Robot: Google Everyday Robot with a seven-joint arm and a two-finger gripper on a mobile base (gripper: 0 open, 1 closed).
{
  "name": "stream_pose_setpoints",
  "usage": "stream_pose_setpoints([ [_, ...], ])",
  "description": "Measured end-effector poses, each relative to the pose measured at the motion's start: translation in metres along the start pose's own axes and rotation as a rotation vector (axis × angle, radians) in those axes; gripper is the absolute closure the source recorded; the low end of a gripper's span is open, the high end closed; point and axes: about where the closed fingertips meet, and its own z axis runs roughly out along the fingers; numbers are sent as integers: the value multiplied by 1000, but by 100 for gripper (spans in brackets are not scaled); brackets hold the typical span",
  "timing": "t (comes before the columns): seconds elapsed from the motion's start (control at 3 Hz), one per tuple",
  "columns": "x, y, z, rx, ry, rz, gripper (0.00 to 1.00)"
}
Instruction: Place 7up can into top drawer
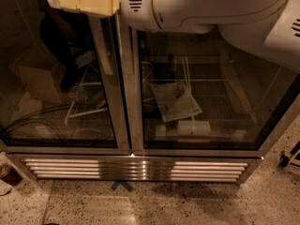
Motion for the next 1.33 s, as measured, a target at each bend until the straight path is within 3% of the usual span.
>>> stream_pose_setpoints([
  [1.33,-9,2,13,0,-22,8,0],
])
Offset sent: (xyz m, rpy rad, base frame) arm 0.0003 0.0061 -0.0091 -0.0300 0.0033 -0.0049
